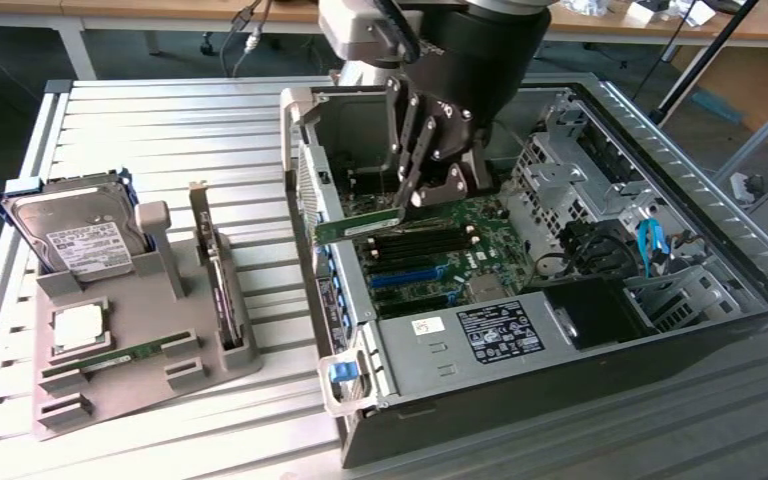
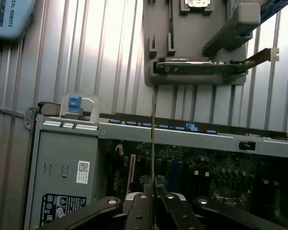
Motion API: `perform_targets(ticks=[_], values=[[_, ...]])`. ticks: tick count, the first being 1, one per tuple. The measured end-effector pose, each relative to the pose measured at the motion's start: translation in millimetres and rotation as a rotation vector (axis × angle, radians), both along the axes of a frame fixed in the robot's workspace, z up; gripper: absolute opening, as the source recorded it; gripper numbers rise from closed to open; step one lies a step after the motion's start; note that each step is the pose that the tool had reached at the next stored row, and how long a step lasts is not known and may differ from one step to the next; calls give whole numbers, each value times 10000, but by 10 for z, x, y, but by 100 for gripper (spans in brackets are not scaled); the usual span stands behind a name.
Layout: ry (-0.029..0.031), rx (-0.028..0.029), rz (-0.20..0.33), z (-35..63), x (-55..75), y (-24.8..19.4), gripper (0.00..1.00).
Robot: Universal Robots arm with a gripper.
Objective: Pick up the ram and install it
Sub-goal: 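Pick up the ram and move it above insertion slot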
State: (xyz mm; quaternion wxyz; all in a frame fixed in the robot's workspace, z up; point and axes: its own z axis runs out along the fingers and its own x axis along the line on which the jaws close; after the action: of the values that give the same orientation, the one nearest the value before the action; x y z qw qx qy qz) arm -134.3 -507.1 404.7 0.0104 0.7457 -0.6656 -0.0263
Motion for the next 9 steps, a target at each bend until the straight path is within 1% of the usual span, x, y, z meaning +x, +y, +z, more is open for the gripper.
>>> perform_targets(ticks=[9], values=[[0,0,1,-38,352,137,13]])
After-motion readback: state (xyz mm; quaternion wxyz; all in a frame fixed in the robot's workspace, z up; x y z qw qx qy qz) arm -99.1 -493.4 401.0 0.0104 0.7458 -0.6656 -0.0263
